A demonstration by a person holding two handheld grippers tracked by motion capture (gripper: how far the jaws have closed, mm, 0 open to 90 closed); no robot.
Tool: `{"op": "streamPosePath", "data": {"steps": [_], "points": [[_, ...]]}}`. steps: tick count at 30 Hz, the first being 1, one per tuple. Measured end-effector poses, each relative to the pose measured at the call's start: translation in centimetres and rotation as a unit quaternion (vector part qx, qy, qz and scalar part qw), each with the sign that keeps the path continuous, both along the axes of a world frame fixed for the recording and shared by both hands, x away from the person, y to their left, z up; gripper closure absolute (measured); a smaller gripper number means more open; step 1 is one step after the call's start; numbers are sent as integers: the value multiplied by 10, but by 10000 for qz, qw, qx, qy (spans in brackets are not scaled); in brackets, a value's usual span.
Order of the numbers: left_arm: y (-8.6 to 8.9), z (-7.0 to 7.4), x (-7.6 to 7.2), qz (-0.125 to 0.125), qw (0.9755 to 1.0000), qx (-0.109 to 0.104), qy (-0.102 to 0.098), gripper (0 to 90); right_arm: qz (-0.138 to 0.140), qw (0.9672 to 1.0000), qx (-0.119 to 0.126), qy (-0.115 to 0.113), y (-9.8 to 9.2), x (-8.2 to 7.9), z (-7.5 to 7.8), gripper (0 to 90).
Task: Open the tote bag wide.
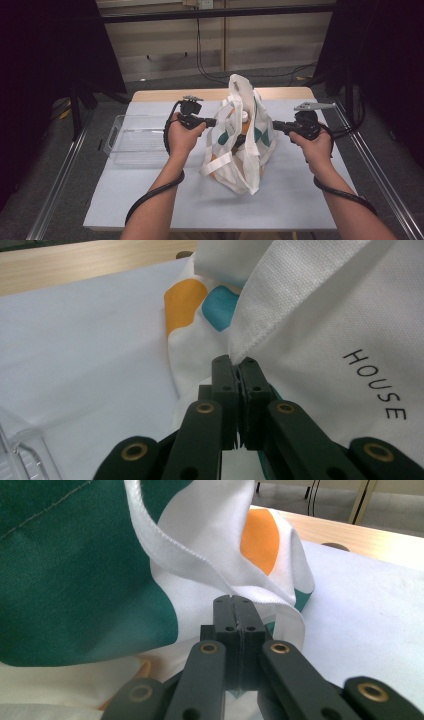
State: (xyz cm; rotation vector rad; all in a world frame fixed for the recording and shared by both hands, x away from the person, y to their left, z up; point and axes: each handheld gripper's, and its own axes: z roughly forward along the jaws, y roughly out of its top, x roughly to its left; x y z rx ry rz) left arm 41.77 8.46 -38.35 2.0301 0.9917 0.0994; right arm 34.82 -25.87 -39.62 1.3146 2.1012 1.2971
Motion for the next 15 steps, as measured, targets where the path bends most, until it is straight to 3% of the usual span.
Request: {"op": "streamPosePath", "data": {"steps": [12, 15], "points": [[21, -12, -2, 211, 9996, -4, 163, 879, -71, 9999, -49, 67, -2, -1, -8, 900], [20, -12, -3, 191, 9997, -9, 161, 878, -88, 10000, -36, 12, 0, -1, -7, 802]]}}
